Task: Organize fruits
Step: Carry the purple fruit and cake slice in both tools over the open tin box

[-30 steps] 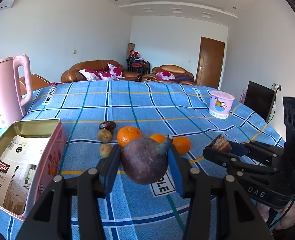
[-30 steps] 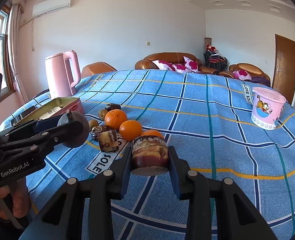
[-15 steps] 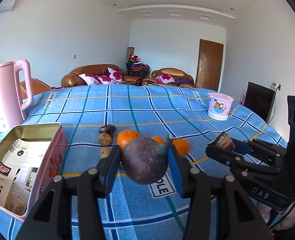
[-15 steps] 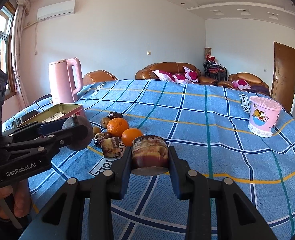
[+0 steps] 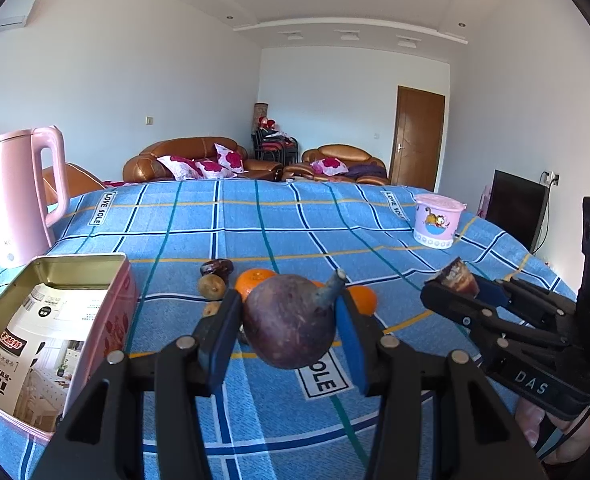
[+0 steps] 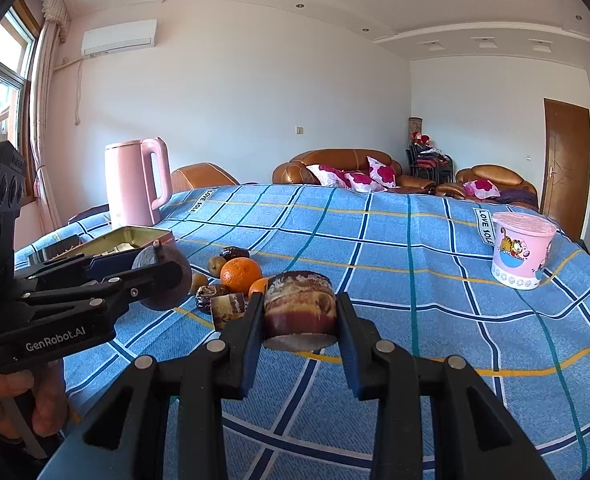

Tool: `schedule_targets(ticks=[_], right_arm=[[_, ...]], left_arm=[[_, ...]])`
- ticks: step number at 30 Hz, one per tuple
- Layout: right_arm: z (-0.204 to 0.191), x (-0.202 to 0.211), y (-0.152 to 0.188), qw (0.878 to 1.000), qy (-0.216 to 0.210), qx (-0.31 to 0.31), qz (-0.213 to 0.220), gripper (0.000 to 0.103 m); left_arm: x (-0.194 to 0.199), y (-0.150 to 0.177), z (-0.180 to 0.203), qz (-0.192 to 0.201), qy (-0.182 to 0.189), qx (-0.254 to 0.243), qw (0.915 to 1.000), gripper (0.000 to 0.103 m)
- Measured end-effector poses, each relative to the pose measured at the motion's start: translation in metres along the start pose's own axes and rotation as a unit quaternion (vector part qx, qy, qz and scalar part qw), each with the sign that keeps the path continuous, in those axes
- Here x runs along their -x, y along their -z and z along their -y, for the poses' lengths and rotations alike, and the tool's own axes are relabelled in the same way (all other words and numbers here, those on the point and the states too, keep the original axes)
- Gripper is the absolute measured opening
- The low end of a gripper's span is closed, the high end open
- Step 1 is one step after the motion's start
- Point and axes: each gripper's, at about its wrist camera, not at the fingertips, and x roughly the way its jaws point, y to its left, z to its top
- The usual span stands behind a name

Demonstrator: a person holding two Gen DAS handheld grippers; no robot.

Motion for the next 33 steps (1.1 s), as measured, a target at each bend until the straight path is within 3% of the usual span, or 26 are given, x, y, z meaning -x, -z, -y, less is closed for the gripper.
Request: schedule_targets(ticks=[18,33], right_arm=[[-0.03,-0.003,-0.024,1.0,-0.011,0.018,0.002,0.036],[-0.085,-0.024,-0.07,0.997,-0.07,0.039,-0.004,0.037]], left_arm=[[0.023,-0.013,-0.018,0.028,-0.013,0.003,0.9995,0.049],[0.043,-0.023,-0.081,0.04,-0.097,0.024,0.9942,0.049]])
